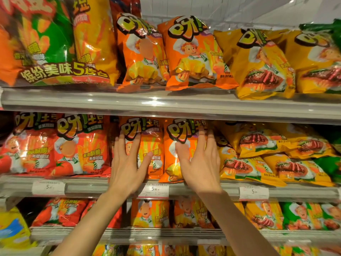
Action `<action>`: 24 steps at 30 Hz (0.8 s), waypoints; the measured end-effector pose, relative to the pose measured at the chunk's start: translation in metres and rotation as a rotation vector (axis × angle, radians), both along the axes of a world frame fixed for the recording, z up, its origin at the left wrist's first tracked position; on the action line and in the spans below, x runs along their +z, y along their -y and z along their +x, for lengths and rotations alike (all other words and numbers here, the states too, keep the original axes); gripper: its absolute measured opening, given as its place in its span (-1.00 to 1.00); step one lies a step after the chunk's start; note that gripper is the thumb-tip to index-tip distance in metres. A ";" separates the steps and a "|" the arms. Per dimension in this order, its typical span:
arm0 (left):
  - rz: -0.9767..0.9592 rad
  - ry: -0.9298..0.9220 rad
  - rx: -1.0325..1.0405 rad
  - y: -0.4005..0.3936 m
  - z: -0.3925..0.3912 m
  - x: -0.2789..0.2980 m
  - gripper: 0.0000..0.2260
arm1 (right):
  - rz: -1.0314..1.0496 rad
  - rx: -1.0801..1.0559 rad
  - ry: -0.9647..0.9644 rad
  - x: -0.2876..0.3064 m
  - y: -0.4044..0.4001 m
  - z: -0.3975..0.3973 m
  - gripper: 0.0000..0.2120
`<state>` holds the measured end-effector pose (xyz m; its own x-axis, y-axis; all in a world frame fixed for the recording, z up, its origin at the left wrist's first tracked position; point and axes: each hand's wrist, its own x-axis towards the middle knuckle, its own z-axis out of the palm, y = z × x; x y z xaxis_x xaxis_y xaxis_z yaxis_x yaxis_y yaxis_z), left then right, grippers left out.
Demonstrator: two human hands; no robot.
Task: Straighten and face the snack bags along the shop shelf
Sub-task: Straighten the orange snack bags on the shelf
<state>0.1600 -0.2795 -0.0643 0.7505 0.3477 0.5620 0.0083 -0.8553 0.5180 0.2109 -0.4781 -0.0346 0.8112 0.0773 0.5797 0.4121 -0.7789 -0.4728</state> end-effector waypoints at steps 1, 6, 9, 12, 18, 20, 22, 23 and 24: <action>0.004 0.002 -0.003 0.000 0.001 -0.001 -0.36 | -0.014 0.024 -0.033 -0.006 -0.002 -0.001 -0.19; 0.013 -0.003 -0.027 -0.004 0.002 -0.002 -0.41 | 0.012 0.061 -0.046 -0.008 -0.006 0.014 -0.19; 0.044 -0.005 -0.003 -0.004 0.002 -0.005 -0.43 | -0.019 0.060 -0.025 -0.009 -0.009 0.019 -0.22; 0.068 -0.009 0.008 -0.004 0.003 -0.008 -0.41 | -0.094 0.063 0.006 -0.018 -0.008 0.013 -0.21; 0.114 -0.014 0.027 -0.002 0.001 -0.006 -0.38 | -0.074 0.082 -0.038 -0.015 -0.007 0.007 -0.21; 0.159 0.022 0.019 -0.001 -0.004 -0.002 -0.39 | -0.041 0.101 -0.049 -0.008 -0.003 0.005 -0.20; 0.173 0.067 -0.017 -0.003 -0.010 0.001 -0.43 | 0.035 0.145 -0.105 -0.004 0.006 0.002 -0.18; 0.173 0.092 -0.042 -0.005 -0.013 0.003 -0.45 | 0.077 0.167 -0.129 -0.004 0.010 -0.002 -0.18; 0.172 0.124 -0.067 -0.007 -0.016 0.004 -0.48 | 0.116 0.185 -0.143 -0.005 0.014 -0.007 -0.21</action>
